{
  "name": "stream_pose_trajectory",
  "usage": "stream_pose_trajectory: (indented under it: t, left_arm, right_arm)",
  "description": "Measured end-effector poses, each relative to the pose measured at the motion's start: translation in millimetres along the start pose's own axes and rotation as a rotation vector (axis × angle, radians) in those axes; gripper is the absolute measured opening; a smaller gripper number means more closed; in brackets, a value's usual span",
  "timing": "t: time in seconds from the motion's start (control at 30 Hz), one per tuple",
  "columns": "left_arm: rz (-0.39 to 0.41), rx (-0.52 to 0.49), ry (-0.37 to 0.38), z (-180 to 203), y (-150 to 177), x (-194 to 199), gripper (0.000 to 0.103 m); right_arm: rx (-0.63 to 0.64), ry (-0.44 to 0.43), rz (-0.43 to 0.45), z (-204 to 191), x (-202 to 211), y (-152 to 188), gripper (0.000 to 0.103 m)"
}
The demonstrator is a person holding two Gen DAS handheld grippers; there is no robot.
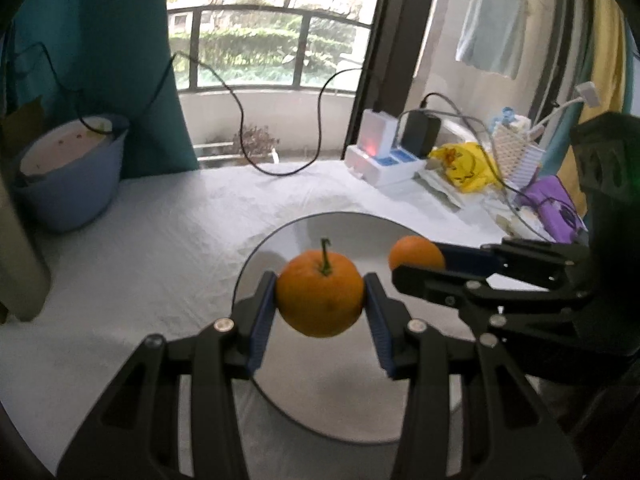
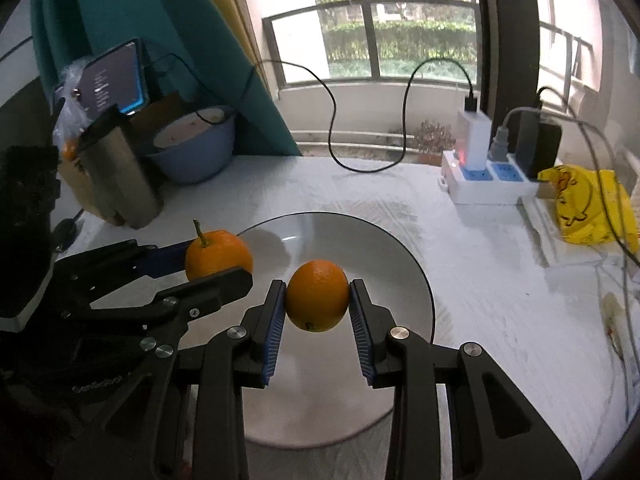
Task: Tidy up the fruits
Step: 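Carry the orange in the right gripper and tangerine in the left gripper to the white plate, then open both grippers to set the orange and tangerine on the plate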
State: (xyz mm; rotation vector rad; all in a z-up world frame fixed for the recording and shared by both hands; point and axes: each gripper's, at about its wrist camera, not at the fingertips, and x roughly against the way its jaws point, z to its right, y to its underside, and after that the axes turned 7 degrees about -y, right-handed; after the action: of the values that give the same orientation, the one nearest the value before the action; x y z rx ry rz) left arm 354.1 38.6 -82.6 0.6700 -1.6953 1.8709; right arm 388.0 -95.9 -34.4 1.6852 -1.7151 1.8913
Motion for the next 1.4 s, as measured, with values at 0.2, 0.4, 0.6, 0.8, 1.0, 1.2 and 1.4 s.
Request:
stream_pose_trajectory:
  t: [0.2, 0.4, 0.6, 0.8, 1.0, 1.2, 1.4]
  left_arm:
    - [-0.055, 0.044, 0.001, -6.5, -4.7, -23.3, 0.045]
    - [-0.098, 0.079, 0.006, -12.7, -2.7, -30.6, 0.045]
    - [-0.098, 0.104, 0.013, -14.0, -1.6, -28.8, 0.046]
    - [-0.053, 0.120, 0.016, -16.5, -7.0, -14.5, 0.047]
    - [-0.014, 0.110, 0.006, -12.0, -10.1, 4.1, 0.047]
    - [0.032, 0.107, -0.012, -8.5, -10.8, 31.3, 0.047]
    - [0.060, 0.118, -0.023, -6.3, -2.8, 59.6, 0.047]
  right_arm:
    - [-0.017, 0.011, -0.004, 14.7, -24.0, -11.7, 0.034]
    - [-0.026, 0.016, -0.036, 26.2, -40.9, -13.7, 0.034]
    - [0.000, 0.045, -0.041, 21.4, -47.8, -13.0, 0.035]
    - [0.005, 0.074, -0.018, 18.5, -39.7, -16.4, 0.047]
    - [0.020, 0.098, 0.010, 11.0, -22.1, -17.8, 0.047]
    - [0.038, 0.104, 0.043, -1.6, 2.3, -16.9, 0.047]
    - [0.055, 0.107, 0.068, -14.8, 28.0, -10.6, 0.047]
